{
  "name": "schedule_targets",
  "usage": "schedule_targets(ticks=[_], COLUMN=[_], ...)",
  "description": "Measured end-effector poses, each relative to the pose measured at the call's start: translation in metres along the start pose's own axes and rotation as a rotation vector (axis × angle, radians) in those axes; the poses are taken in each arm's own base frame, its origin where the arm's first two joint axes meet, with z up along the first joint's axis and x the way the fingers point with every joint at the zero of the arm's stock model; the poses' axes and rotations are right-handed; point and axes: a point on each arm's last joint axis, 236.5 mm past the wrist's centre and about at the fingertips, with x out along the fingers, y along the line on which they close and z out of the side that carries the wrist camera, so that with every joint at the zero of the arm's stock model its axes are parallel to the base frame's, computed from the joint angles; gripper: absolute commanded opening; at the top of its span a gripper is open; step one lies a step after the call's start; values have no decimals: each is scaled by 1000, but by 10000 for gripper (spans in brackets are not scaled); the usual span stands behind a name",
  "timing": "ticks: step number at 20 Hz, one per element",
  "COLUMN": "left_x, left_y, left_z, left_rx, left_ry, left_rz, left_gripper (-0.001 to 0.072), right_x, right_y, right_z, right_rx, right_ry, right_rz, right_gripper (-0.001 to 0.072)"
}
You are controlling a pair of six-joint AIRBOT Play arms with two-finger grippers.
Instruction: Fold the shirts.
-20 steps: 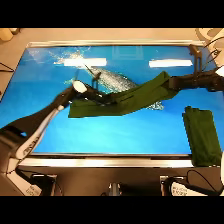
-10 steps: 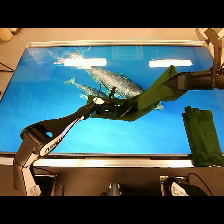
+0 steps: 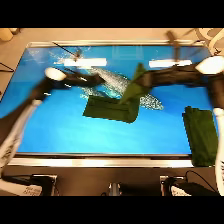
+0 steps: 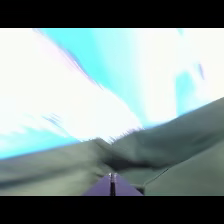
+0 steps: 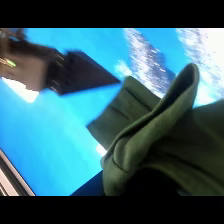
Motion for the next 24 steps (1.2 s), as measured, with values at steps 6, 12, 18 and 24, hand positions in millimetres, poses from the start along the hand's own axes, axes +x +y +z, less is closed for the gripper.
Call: schedule_targets(ticks=[6,12,18,24], left_x=[-207,-288,-298,-301], left_y=[-23,-80,-85,-79], left_z=[78,71,68,67], left_rx=[161,280,295,305], left_ry=[-330,-466,-481,-479], left_rz=[171,208,222,253], left_gripper=[25,25,25,26], right_x=[156,216,194,87], right_y=[9,-1,-8,-110], right_z=[-38,-65,-54,-121], right_rx=[179,323,269,145], right_ry=[35,29,26,387], right_rz=[118,136,133,-172], right_gripper=[23,590,593,654])
